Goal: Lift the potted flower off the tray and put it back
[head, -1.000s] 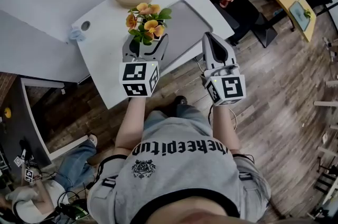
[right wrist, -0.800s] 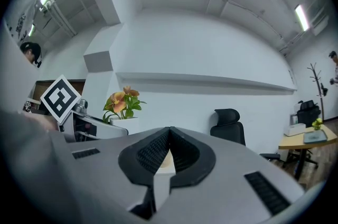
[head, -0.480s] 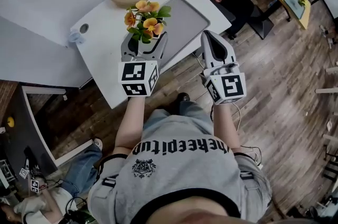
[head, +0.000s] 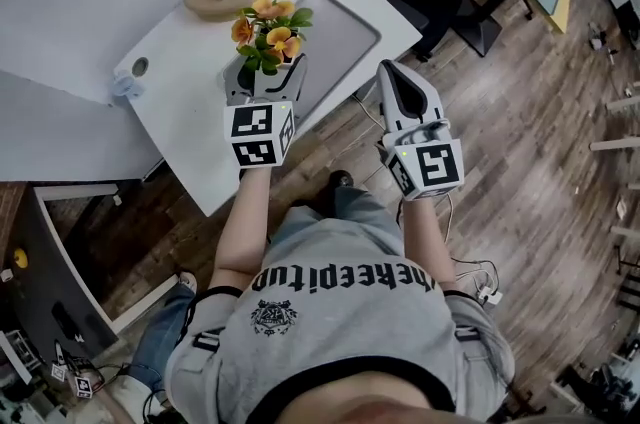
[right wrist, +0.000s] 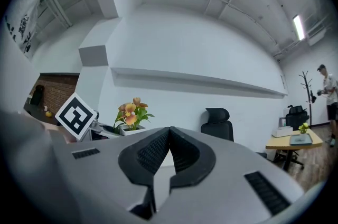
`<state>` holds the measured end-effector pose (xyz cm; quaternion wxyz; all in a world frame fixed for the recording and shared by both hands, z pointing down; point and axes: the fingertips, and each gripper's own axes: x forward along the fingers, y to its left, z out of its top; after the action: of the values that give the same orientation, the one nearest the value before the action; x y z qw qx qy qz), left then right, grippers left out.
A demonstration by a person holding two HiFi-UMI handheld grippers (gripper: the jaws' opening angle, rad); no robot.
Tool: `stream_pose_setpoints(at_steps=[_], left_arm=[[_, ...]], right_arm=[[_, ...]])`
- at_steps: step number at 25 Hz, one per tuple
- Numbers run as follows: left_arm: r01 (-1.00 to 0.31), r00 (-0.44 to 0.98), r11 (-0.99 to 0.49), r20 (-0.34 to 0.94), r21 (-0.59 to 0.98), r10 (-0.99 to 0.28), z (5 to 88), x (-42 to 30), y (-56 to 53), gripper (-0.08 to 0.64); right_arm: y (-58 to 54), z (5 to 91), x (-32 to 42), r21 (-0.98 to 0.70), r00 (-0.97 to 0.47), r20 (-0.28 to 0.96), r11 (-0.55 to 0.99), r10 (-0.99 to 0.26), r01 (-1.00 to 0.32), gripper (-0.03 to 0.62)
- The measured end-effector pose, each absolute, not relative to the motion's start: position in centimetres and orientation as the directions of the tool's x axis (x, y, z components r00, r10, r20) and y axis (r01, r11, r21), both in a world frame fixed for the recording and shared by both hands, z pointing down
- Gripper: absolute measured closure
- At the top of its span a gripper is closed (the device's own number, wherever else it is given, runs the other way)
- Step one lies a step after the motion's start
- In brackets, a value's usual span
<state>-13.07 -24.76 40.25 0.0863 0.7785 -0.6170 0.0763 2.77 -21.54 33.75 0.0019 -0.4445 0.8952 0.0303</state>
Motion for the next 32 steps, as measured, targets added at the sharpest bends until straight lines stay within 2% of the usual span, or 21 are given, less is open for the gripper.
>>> stream_pose_setpoints(at_steps=[32], left_arm=[[-0.971,0.231,-0.226,0.531,0.075,-0.815,58.4,-12.5,-34.0,0.218]], right_arm=[[-27.4,38.2,7.3,0.065,-0.494,0.112,0.502,-0.862,-0.862,0.591]])
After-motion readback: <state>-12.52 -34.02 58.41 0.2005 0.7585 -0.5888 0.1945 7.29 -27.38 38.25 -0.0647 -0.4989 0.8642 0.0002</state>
